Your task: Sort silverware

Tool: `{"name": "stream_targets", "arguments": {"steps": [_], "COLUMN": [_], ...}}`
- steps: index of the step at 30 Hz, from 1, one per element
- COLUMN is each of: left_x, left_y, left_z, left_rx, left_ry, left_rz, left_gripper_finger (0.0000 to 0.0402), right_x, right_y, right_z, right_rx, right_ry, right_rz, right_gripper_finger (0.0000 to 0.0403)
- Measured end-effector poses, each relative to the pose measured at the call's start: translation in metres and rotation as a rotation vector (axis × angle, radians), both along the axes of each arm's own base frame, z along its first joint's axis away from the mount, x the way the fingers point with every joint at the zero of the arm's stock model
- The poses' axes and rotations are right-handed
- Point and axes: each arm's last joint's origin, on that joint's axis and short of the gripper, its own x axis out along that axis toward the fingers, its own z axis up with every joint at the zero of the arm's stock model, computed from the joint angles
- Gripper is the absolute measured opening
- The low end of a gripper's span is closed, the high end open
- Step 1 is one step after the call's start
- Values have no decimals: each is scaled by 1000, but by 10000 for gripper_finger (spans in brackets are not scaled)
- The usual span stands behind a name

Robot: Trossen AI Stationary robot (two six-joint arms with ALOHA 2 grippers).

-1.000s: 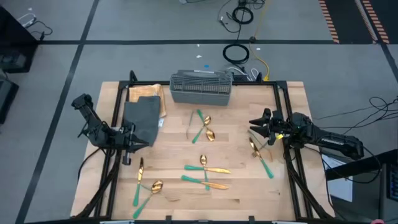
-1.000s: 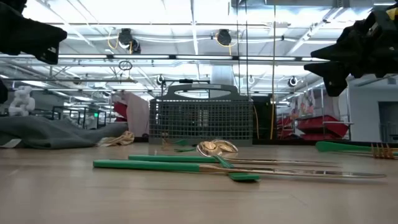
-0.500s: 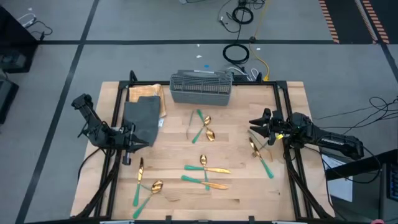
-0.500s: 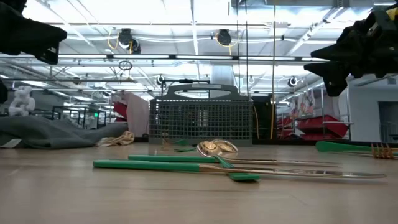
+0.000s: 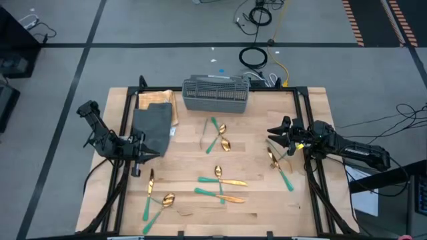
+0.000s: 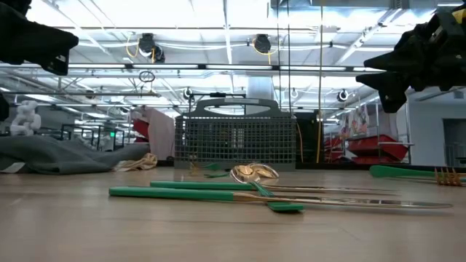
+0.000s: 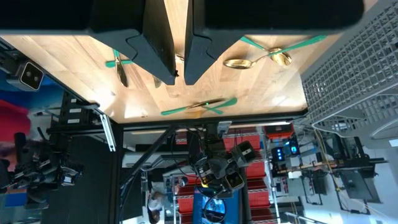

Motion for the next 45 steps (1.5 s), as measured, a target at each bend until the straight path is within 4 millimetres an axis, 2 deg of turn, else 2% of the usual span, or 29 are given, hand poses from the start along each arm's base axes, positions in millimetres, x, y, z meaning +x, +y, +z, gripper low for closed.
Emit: {"name": "stream_targets", "arguments": {"steps": [19, 24, 36, 38, 41, 43, 45], "left_x": [0, 0, -1, -1, -1, -1, -1], "left_y": [0, 3, 3, 3, 1, 1, 0], "left_z": [0, 3, 4, 4, 6, 8, 13], "left_rx": [3, 272, 293, 285, 186, 220, 214], "left_ry": [0, -4, -5, -7, -21, -47, -89], "left_rz": [0, 70, 83, 79, 15, -4, -29], "left_gripper_finger": [42, 42, 42, 42, 42, 42, 42], "right_x": [0, -1, 0, 0, 0, -2, -6], "right_y": [0, -3, -4, -3, 2, 5, 6], "right_z": [1, 4, 2, -1, 4, 14, 31], "right_rx": [-1, -8, -14, 26, 58, 63, 34], "right_ry": [-6, -48, -21, 3, -37, -69, -70], "right_rz": [0, -98, -128, -86, 90, 165, 166], "right_gripper_finger": [155, 155, 155, 155, 155, 155, 155]}}
